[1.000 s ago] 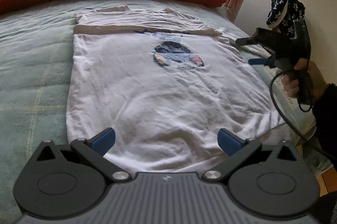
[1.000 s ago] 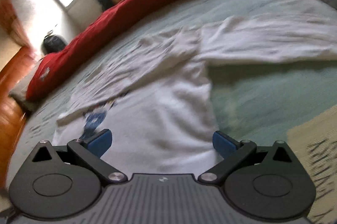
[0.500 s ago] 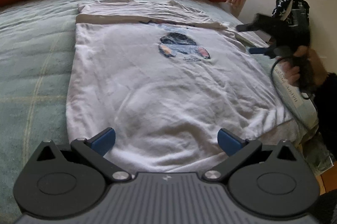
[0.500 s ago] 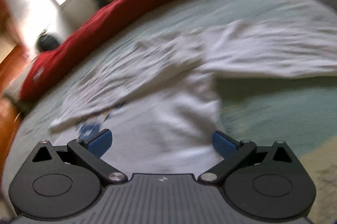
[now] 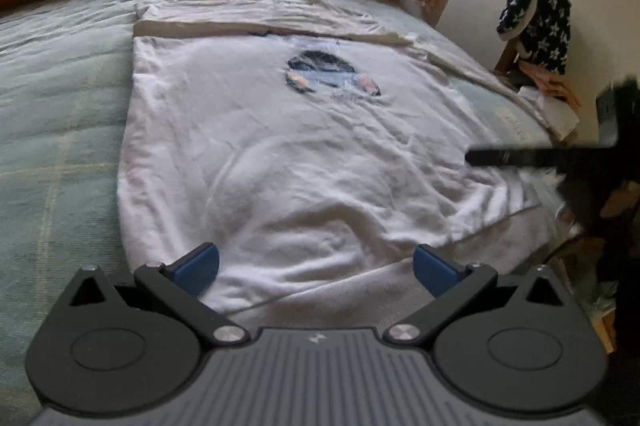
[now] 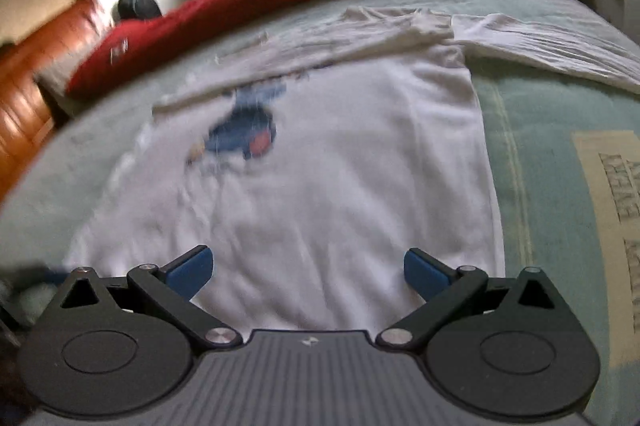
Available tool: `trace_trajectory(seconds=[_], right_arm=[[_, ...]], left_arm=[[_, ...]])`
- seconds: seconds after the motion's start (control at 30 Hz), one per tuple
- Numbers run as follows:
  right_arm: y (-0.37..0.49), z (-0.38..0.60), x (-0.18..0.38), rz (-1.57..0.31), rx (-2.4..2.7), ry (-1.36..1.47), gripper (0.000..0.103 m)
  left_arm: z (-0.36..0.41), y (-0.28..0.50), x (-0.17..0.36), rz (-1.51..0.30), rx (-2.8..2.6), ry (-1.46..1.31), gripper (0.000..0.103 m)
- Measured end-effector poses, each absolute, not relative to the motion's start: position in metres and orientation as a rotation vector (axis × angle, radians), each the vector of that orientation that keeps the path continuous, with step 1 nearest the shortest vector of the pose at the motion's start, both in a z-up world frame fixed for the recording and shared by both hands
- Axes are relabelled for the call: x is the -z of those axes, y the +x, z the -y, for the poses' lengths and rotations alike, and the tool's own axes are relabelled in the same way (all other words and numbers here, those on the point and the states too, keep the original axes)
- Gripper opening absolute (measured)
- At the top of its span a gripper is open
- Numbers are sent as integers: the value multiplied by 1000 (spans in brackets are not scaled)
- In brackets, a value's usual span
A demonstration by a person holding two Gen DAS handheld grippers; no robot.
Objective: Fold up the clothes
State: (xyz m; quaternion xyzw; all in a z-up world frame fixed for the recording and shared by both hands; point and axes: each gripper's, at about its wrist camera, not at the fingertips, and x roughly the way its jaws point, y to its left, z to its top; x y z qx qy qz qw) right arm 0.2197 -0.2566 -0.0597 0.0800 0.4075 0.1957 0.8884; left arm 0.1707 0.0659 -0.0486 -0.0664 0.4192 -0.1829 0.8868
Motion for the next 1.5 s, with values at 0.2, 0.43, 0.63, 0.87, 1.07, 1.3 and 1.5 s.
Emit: trace_trajectory(seconds=[0.2,0.43,0.63,0.87,1.07,1.3,1.5], right_arm=[[209,255,63,-832,-393,132,103],[210,243,64,-844,-367,56,103],[210,251,65,-836,-389,81,103],[212,246,67,-838,-375,65,103],[212,247,66,-840,-378,63,103],[213,247,66,-842,-375,73,103],[211,246,67,-836,-373,63,103]], left_arm=[[-85,213,14,-783,347,-145,102],[-109,274,49,-847,359,-340,102],[-138,285,64,-844,344,-480,102],[-137,312,49,-839,363,-480,102],[-141,329,62,-885,286,-469,102],[-139,291,25,-873,305,-406,102],[-128,244,37,-959,396,-441,102]])
